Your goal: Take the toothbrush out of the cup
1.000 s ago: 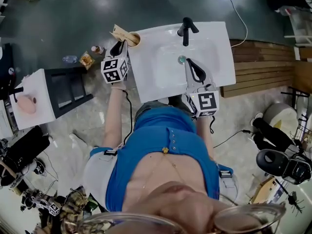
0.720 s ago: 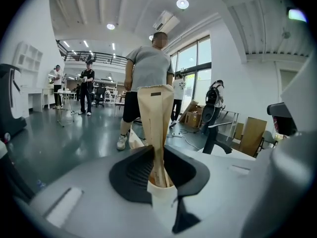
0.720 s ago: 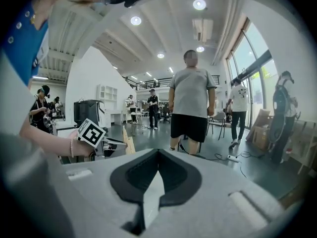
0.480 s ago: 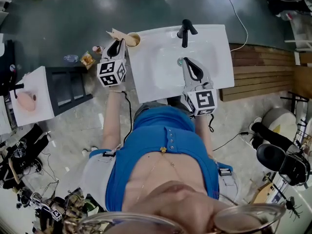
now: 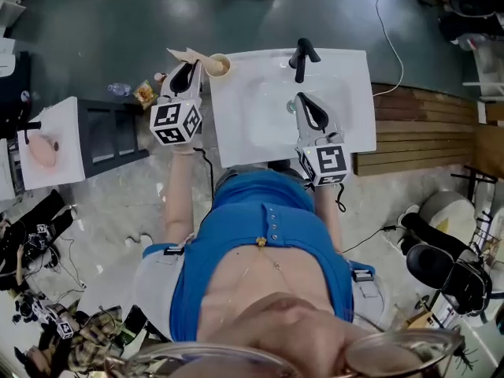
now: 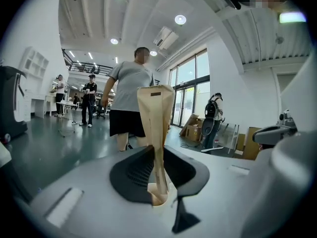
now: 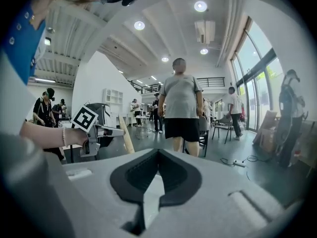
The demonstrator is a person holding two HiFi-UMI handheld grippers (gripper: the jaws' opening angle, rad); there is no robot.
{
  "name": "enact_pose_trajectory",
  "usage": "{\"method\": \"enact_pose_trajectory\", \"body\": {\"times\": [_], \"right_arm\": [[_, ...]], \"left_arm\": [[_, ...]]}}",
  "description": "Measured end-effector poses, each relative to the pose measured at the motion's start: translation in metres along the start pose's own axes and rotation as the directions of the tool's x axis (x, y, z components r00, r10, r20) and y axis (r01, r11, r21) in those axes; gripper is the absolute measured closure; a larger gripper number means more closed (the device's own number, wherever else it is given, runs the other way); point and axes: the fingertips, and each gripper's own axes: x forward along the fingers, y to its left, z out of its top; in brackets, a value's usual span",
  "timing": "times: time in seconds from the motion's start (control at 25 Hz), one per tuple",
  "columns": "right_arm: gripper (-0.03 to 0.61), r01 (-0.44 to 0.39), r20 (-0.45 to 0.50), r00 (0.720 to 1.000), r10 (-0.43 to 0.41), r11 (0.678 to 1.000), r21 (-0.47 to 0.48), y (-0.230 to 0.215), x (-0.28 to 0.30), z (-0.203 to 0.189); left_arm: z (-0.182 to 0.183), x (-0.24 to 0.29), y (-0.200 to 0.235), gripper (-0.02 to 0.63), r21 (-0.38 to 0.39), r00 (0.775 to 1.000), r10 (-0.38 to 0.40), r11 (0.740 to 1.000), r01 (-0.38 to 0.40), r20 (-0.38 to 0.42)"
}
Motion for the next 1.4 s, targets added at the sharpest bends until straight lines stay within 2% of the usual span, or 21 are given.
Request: {"method": "enact_pose_trajectory", "body": {"times": [0.2, 0.52, 1.4], "right_arm": [[0.576, -0.022, 0.006, 1.000, 0.023, 1.000, -0.005, -0.003, 0.004, 0.002], [0.575, -0.080, 0.011, 0.997, 0.081, 0.997, -0.020, 0.002, 0.014, 0.006], [0.576, -0.133, -0.002, 0.991, 0.133, 0.991, -0.023, 0.008, 0.017, 0.003]], "left_arm": [[0.013, -0.011, -0.009, 0.554, 0.009, 1.000, -0.004, 1.000, 0.004, 0.014], [0.010, -0.024, -0.012, 0.555, -0.014, 1.000, 0.018, 1.000, -0.018, 0.004], [-0.052, -0.049, -0.028, 0.555, -0.083, 0.984, 0.004, 0.996, -0.019, -0.177]]}}
